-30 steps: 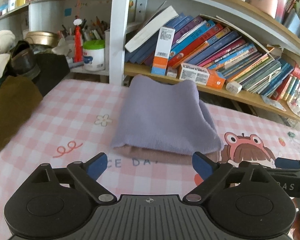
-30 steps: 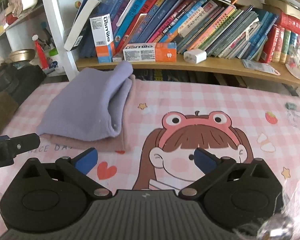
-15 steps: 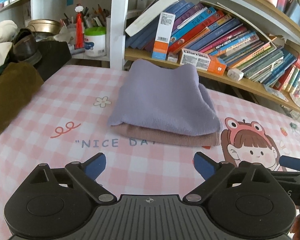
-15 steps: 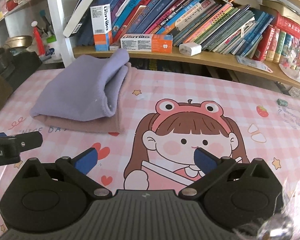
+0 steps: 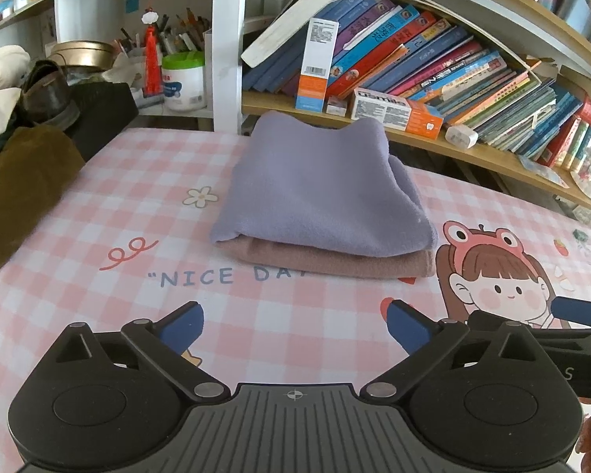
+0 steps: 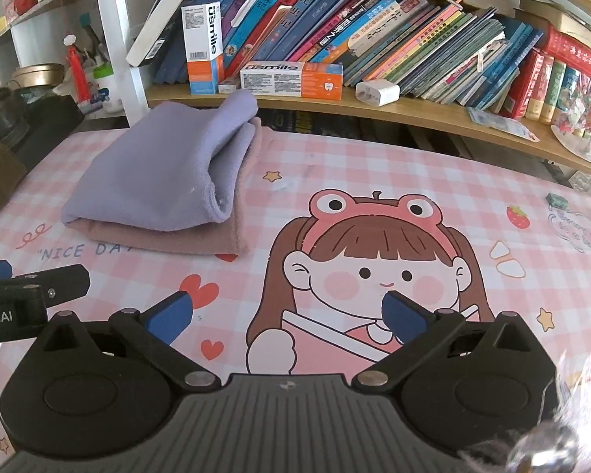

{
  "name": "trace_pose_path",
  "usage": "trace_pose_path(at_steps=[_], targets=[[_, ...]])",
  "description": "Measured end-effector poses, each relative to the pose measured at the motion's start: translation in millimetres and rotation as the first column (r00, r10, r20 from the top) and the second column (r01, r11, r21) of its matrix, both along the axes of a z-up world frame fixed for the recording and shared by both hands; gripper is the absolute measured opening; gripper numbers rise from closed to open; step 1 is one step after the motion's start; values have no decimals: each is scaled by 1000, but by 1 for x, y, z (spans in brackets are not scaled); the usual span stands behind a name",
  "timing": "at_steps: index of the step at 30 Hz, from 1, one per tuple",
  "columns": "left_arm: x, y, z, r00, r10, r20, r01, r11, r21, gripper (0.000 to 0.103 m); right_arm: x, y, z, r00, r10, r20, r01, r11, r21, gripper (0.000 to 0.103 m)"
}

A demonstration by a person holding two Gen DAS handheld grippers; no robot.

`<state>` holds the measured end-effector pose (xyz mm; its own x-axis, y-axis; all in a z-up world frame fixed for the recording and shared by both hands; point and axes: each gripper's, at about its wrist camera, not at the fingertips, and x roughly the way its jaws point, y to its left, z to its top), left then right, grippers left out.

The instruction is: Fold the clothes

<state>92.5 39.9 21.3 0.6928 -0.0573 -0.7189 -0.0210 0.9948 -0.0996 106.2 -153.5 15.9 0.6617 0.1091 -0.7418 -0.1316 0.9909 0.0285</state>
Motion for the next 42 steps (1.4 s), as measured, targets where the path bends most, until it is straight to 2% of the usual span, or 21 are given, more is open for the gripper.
trace_pose_path(at_steps=[30, 42], targets=[[3, 2, 0, 1000, 27, -13, -26, 1000, 13, 101, 5, 1, 0, 1000, 6, -16, -6, 1000, -10, 103], [2, -3, 1, 1000, 23, -2, -23, 998, 56, 102, 7, 0, -2, 1000, 3, -23, -3, 1000, -12, 103]])
